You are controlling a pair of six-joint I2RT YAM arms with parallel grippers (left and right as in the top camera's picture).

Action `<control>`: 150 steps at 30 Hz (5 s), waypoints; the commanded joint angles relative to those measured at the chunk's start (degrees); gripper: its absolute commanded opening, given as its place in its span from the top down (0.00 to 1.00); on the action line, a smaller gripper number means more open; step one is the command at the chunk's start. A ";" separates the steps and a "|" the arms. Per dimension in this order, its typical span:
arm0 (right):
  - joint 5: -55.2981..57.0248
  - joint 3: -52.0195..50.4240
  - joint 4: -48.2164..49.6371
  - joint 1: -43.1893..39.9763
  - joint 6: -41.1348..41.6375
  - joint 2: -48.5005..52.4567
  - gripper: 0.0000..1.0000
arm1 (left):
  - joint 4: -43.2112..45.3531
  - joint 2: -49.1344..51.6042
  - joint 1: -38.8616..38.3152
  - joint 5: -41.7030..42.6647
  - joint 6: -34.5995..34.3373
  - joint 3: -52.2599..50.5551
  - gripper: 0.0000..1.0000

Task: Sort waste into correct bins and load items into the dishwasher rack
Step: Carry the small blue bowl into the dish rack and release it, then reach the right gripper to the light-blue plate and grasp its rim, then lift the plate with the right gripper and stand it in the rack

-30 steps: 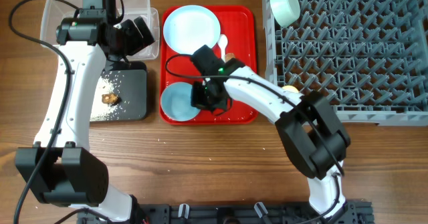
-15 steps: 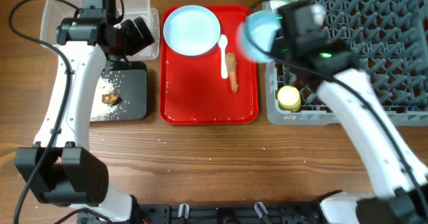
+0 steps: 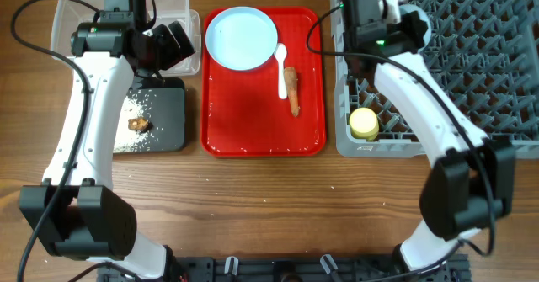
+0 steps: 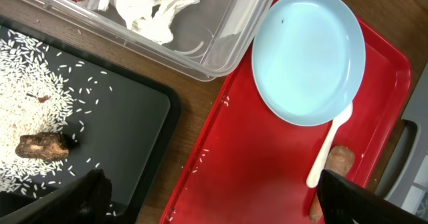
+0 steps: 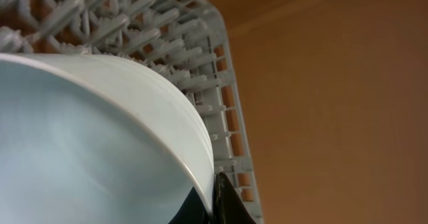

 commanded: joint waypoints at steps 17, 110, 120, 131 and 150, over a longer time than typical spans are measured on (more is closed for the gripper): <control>8.13 0.11 4.94 2.60 -8.44 7.74 0.96 | -0.02 0.02 0.26 -0.76 -0.11 0.68 0.00; -68.26 29.07 -5.84 12.35 62.53 33.57 0.69 | -0.02 0.02 0.26 -0.76 -0.11 0.68 0.00; -72.59 29.09 -10.93 8.83 61.13 33.57 0.96 | -0.02 0.02 0.26 -0.76 -0.11 0.68 0.00; -78.14 29.09 -15.96 5.14 37.59 33.57 0.79 | -0.02 0.02 0.26 -0.76 -0.11 0.68 0.00; -68.63 31.43 -17.25 3.58 36.98 17.99 0.96 | -0.02 0.02 0.26 -0.76 -0.11 0.68 0.00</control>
